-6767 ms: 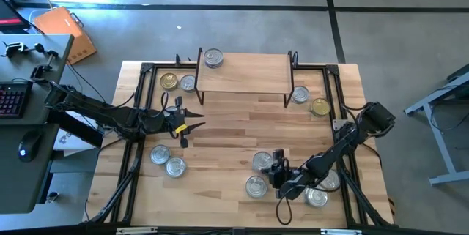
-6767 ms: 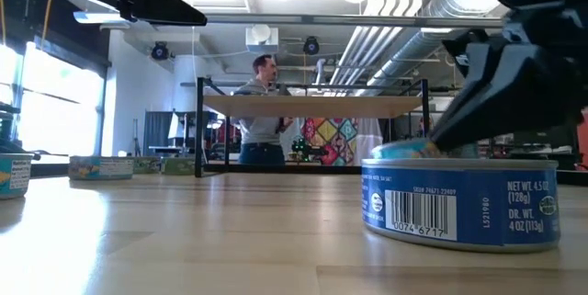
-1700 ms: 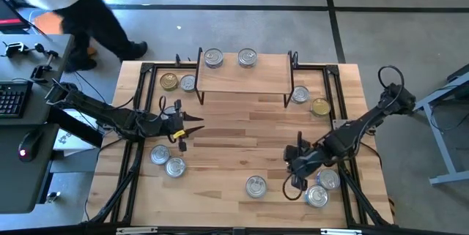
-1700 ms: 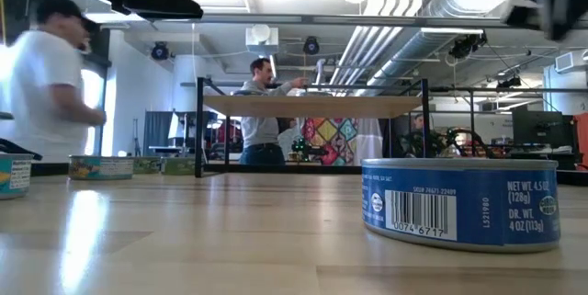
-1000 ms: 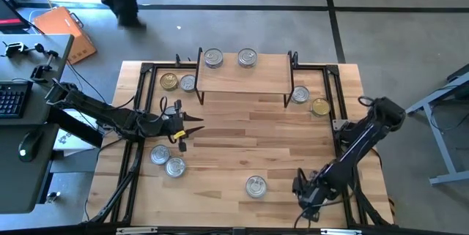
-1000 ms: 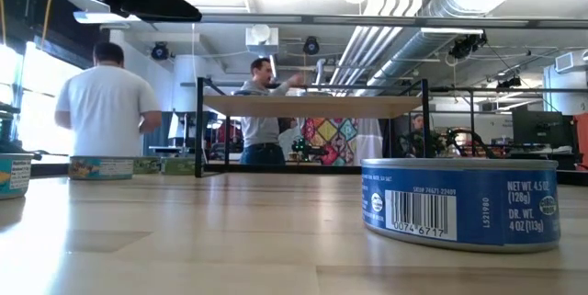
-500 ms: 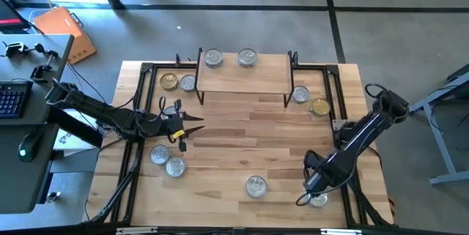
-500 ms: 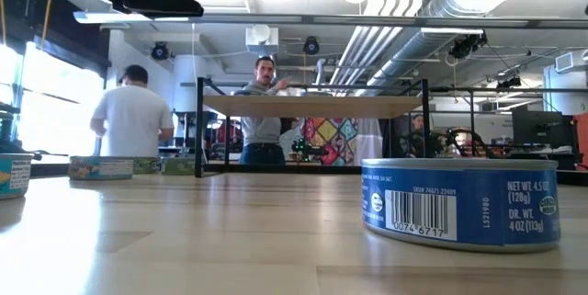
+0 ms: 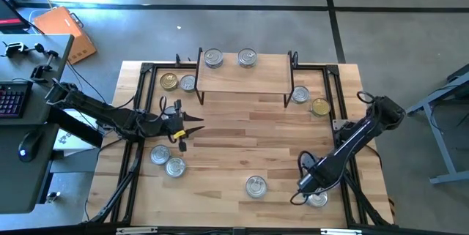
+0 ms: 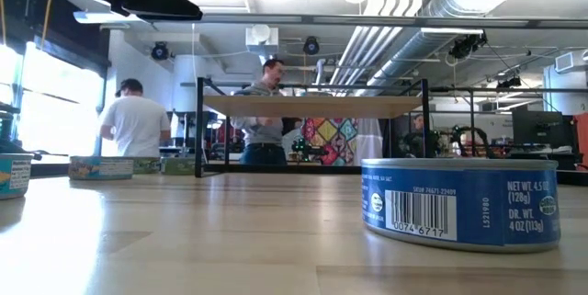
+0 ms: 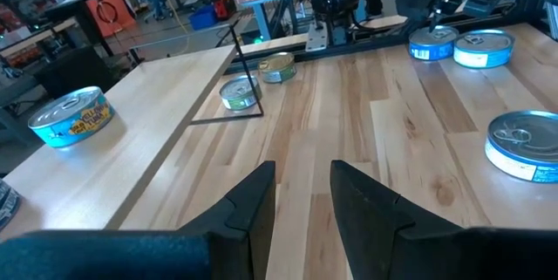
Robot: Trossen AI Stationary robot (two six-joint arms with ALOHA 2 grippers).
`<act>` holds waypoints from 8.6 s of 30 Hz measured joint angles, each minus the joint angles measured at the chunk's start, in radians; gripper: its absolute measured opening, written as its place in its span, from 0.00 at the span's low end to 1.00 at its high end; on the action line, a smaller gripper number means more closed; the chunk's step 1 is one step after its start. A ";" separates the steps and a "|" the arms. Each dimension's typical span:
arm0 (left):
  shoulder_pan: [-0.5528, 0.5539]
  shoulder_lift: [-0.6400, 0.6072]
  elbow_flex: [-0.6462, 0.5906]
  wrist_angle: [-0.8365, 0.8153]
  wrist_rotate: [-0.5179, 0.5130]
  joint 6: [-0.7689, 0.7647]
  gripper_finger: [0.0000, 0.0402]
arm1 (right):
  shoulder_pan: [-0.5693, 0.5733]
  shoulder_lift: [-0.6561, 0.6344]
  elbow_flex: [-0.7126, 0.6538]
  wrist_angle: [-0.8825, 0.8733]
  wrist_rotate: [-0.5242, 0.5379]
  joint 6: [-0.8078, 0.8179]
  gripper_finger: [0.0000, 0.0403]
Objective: Stack canned seafood by type on shelf
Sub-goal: Put the green tuna can on the shelf
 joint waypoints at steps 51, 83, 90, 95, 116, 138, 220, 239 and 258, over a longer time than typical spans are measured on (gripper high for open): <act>-0.003 0.000 0.000 0.000 0.027 0.000 0.26 | -1.051 -0.082 -0.211 0.034 0.593 -1.316 0.48; -0.003 0.000 0.000 -0.014 0.027 -0.027 0.26 | -0.967 -0.083 -0.220 0.116 0.360 -1.332 0.02; -0.003 0.000 0.000 -0.014 0.027 -0.026 0.26 | -0.777 -0.085 -0.214 0.158 0.283 -1.179 0.02; -0.003 0.000 0.000 -0.014 0.027 -0.027 0.26 | -0.647 -0.084 -0.159 0.325 0.261 -1.083 0.02; -0.003 0.000 0.000 -0.018 0.027 -0.032 0.26 | -0.475 -0.058 -0.097 1.173 0.373 -1.439 0.32; -0.007 0.000 0.000 -0.021 0.027 -0.038 0.26 | -0.437 0.248 -0.097 1.255 0.648 -1.468 0.13; -0.008 0.000 0.000 -0.022 0.028 -0.044 0.26 | -0.341 -0.067 -0.029 1.290 1.021 -1.744 0.00; -0.008 0.000 0.000 -0.022 0.027 -0.042 0.26 | -0.985 -0.211 -0.029 1.059 0.720 -1.866 0.00; -0.008 0.000 0.000 -0.022 0.027 -0.043 0.26 | -1.289 -0.211 -0.029 1.062 0.555 -1.920 0.00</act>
